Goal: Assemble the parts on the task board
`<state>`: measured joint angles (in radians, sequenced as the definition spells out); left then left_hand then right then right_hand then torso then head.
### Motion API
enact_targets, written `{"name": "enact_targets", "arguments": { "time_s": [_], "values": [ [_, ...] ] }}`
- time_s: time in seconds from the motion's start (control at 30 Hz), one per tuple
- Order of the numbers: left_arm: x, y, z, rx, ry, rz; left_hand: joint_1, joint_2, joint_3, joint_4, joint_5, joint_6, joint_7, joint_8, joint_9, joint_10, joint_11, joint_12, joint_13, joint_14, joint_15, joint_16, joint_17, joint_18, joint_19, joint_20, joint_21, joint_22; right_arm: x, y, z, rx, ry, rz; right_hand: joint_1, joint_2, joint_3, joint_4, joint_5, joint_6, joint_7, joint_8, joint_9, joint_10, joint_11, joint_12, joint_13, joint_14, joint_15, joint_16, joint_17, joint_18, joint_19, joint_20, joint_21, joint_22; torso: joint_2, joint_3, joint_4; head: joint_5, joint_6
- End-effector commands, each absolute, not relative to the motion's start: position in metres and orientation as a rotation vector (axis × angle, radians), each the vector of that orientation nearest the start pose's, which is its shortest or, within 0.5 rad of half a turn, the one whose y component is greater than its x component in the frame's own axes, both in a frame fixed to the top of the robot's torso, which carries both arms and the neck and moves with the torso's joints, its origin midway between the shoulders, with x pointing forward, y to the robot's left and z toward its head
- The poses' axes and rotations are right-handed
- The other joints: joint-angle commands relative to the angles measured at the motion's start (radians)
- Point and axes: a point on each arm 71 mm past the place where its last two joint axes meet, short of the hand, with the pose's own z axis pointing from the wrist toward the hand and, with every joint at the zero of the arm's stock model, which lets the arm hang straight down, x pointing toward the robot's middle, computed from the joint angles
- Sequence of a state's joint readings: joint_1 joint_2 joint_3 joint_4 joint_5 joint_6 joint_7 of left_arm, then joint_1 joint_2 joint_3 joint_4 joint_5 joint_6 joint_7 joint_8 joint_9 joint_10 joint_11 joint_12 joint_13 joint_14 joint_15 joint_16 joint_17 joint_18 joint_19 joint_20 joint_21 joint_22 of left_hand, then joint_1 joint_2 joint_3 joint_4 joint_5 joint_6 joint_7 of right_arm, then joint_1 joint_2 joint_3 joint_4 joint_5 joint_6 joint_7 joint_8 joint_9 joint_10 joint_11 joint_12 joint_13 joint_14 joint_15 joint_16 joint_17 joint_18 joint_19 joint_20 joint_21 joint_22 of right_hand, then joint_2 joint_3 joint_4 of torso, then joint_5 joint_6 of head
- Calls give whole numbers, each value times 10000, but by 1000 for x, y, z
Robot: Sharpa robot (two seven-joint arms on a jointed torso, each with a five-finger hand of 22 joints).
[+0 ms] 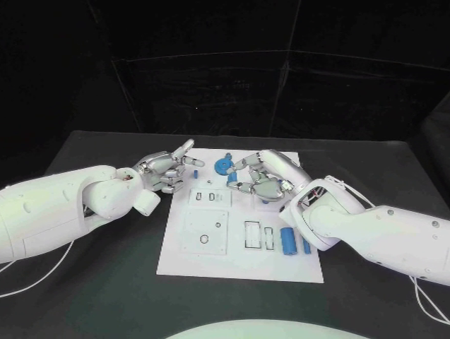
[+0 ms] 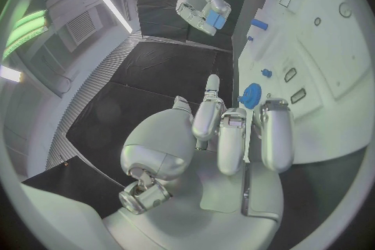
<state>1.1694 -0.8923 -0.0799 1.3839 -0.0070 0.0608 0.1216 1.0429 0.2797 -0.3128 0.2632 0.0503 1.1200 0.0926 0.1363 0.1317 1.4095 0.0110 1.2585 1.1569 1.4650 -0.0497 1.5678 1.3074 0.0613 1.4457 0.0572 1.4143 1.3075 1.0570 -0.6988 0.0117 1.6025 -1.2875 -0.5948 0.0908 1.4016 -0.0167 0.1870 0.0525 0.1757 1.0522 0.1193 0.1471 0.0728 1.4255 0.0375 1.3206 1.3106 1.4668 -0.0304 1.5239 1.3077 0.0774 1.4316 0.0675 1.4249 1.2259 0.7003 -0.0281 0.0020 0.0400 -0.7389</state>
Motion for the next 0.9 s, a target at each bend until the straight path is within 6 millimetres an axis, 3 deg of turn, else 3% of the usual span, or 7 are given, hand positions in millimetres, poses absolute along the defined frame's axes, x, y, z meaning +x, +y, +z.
{"name": "enact_targets", "arguments": {
  "time_s": [0.03, 0.23, 0.3, 0.37, 0.43, 0.63, 0.9],
  "values": [
    [489, 263, -226, -12111, 17804, -15134, 138, 5, 10, -103, -29, -94, 40, -84, 19, -55, 50, -84, -59, 1058, 18, 30, 2634, -11, -94, 15, -92, 45, 447, -105, -207, 47, 15750, 10234, 22, 30, 87, -9, -142, 11, 30, -73, -1, -8, -20, -42, 421, 864, -75, 32, 1840, -117, 43, 1, 30, 15, 3, -13, 23, -29, -13],
    [489, 270, -216, -12190, 16988, -15416, 226, -40, -38, -252, -27, -357, 169, -243, 40, -471, 173, -643, -681, 1058, 131, 30, 2634, 168, -589, 104, -661, -759, 461, -97, -218, 245, 16267, 9596, 39, 49, 116, -28, -168, 39, 21, -72, 4, -9, -24, -45, 420, 863, -74, 30, 1836, -116, 41, 2, 29, 15, 2, -7, 15, -4, -46],
    [490, 271, -211, -12384, 16435, -15543, 431, -126, -41, -498, -25, -639, 313, -387, 42, -1471, 309, -1963, -2128, 790, 255, -307, 2026, 499, -1577, 202, -1818, -2298, 467, -92, -221, 256, 16376, 9405, 54, 57, 134, -44, -170, 59, 15, -69, 8, -5, -29, -39, 427, 865, -76, 33, 1844, -118, 45, 3, 33, 25, 3, 0, 12, -3, -40],
    [490, 271, -207, -12490, 16043, -15634, 717, -212, -12, -801, -13, -930, 455, -508, 42, -2828, 479, -3553, -3766, 72, 399, -1174, 688, 845, -2847, 334, -3312, -4101, 470, -89, -224, 215, 16483, 9266, 65, 60, 147, -57, -166, 73, 11, -68, 11, -6, -32, -42, 425, 866, -77, 37, 1850, -118, 45, 2, 34, 27, 11, 10, 38, 2, -47],
    [489, 271, -203, -12529, 15693, -15697, 1066, -368, -7, -1166, -8, -1163, 572, -551, 56, -3710, 621, -4249, -4274, -974, 545, -2397, -899, 1139, -4145, 481, -4893, -5800, 473, -84, -226, 166, 16625, 9125, 65, 59, 147, -58, -166, 74, 11, -68, 11, -11, -32, -50, 418, 864, -77, 32, 1841, -118, 44, 2, 33, 25, 12, 13, 45, 26, -74],
    [489, 269, -196, -12448, 15102, -15854, 1660, -615, -114, -1803, -23, -1414, 733, -392, 164, -5148, 857, -5420, -5066, -4154, 859, -6419, -5095, 1185, -5122, 837, -6656, -6966, 478, -73, -232, 120, 16910, 8840, 59, 54, 147, -58, -170, 73, 15, -72, 10, -34, -31, -89, 386, 861, -78, 24, 1827, -116, 39, 2, 28, 14, 7, 13, -1, 111, -95],
    [488, 263, -193, -12344, 14870, -15995, 1945, -683, -280, -2164, -29, -1575, 846, -200, 224, -5484, 1047, -6478, -6132, -4589, 1070, -7764, -6062, 1212, -5297, 1111, -7956, -7963, 479, -61, -234, -198, 17113, 8661, 59, 58, 152, -60, -171, 76, 14, -73, 11, -41, -31, -100, 377, 860, -78, 22, 1824, -115, 38, 2, 27, 12, 6, 21, -14, 136, -126]
  ]
}}
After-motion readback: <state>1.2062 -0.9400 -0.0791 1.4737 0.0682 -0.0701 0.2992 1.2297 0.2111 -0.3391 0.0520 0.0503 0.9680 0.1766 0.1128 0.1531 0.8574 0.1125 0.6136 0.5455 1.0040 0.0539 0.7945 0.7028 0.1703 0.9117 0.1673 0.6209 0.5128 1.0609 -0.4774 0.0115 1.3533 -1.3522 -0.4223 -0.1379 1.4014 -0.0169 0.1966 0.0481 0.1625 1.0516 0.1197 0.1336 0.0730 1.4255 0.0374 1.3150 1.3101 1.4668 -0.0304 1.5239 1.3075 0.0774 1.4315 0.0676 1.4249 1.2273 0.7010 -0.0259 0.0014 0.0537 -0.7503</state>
